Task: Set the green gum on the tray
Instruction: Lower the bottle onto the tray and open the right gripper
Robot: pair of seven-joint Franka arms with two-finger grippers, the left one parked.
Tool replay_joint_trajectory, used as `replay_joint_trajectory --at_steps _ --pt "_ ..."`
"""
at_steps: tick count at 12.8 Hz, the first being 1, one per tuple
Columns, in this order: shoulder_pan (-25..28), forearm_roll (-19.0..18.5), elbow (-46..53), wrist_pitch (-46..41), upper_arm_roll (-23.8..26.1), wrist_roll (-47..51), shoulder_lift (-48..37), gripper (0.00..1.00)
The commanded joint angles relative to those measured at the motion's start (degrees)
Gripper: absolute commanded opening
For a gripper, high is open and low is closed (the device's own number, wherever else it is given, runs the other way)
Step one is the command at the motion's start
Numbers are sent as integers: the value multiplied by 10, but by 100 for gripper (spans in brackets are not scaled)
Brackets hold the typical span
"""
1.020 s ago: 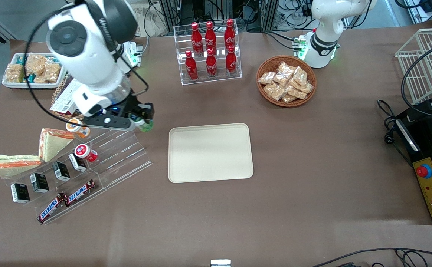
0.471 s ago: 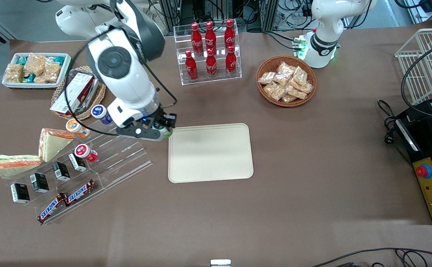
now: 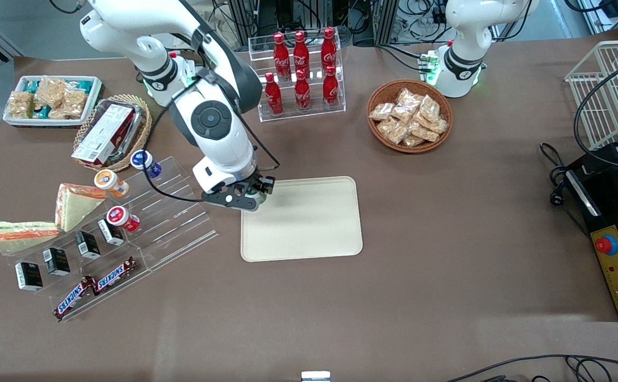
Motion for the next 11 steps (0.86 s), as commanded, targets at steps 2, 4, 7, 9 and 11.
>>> replay_joint_trajectory --at_steps 2,4,7,9,11 --pt "9 -5 -96 99 -5 15 -14 0" --pt "9 -6 -153 178 -5 14 -6 0" --pt "8 -6 -167 205 -5 15 9 4" --pt "8 -6 -167 211 -6 15 18 85" --pt "5 -6 -167 219 -6 15 24 98"
